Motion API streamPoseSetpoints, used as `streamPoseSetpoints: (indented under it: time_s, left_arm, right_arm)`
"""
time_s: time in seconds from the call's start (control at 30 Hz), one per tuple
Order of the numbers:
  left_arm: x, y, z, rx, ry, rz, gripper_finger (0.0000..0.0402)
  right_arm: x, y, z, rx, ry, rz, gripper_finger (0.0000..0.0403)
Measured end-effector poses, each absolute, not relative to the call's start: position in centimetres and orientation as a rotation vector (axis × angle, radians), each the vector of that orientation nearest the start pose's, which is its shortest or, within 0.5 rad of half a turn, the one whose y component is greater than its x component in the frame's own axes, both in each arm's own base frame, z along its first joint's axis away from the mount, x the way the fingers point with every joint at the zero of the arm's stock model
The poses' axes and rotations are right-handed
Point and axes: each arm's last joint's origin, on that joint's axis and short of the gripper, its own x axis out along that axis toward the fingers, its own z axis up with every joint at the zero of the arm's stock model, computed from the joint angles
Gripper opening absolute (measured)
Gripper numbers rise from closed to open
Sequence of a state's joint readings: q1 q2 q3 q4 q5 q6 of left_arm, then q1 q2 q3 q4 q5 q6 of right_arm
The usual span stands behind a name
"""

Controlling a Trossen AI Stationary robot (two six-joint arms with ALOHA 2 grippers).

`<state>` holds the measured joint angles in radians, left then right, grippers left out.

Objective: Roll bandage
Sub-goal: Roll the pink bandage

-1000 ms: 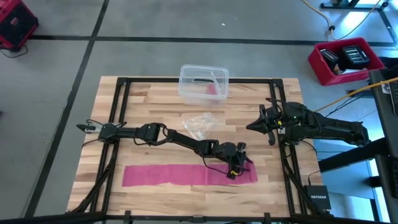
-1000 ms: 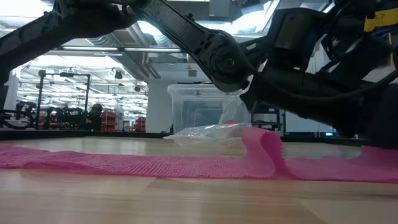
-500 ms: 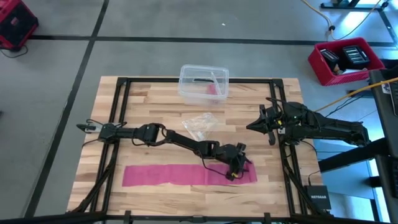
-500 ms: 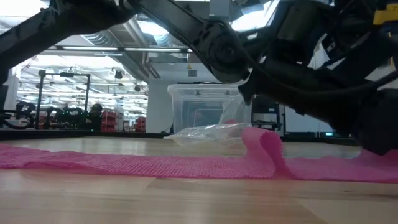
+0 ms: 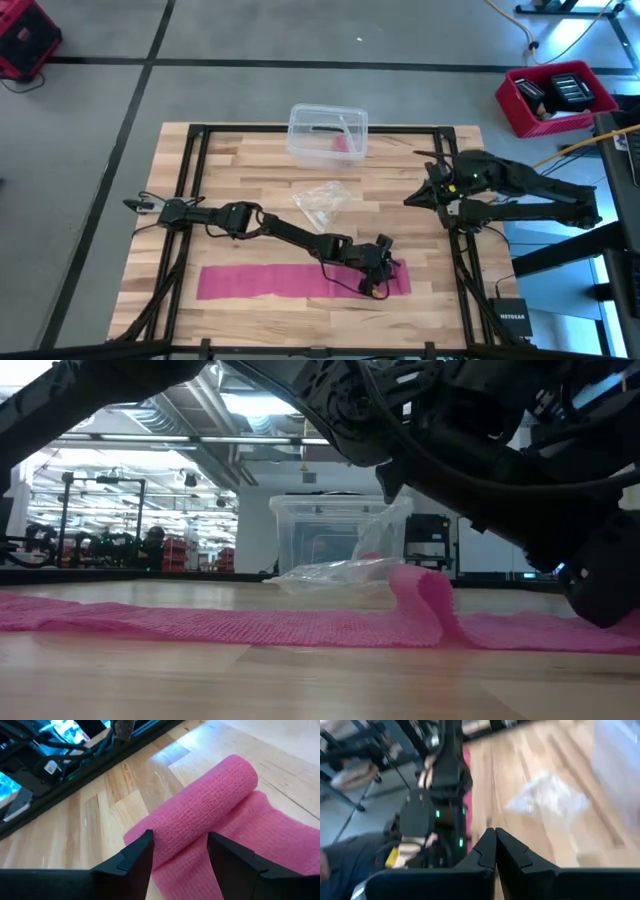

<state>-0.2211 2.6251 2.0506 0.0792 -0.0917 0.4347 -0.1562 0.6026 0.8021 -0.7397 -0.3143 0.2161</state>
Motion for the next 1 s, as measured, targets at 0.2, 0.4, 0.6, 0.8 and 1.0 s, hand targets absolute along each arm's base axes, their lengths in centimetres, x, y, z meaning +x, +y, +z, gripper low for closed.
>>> streamPoseSetpoints:
  time_s: [0.2, 0.4, 0.6, 0.8, 1.0]
  left_arm:
    - [55.8, -12.8, 10.5, 0.511, 0.463, -0.240, 0.0177]
    - [55.8, -12.8, 10.5, 0.515, 0.464, -0.241, 0.0177]
    - [55.9, -12.4, 10.5, 0.496, 0.464, -0.231, 0.0177]
    - [55.9, -12.3, 10.4, 0.494, 0.464, -0.230, 0.0177]
    - [55.9, -12.3, 10.4, 0.494, 0.457, -0.228, 0.0177]
  right_arm:
    - [11.5, -0.8, 30.9, 0.426, 0.801, 0.086, 0.0010]
    - [11.0, -0.4, 28.0, 0.592, 1.062, 0.074, 0.0010]
    - [11.0, 1.4, 25.3, 0.705, 1.182, 0.054, 0.0010]
    - [11.6, 4.4, 23.1, 0.734, 1.201, 0.086, 0.0010]
    - [11.8, 7.7, 20.5, 0.727, 1.195, 0.085, 0.0010]
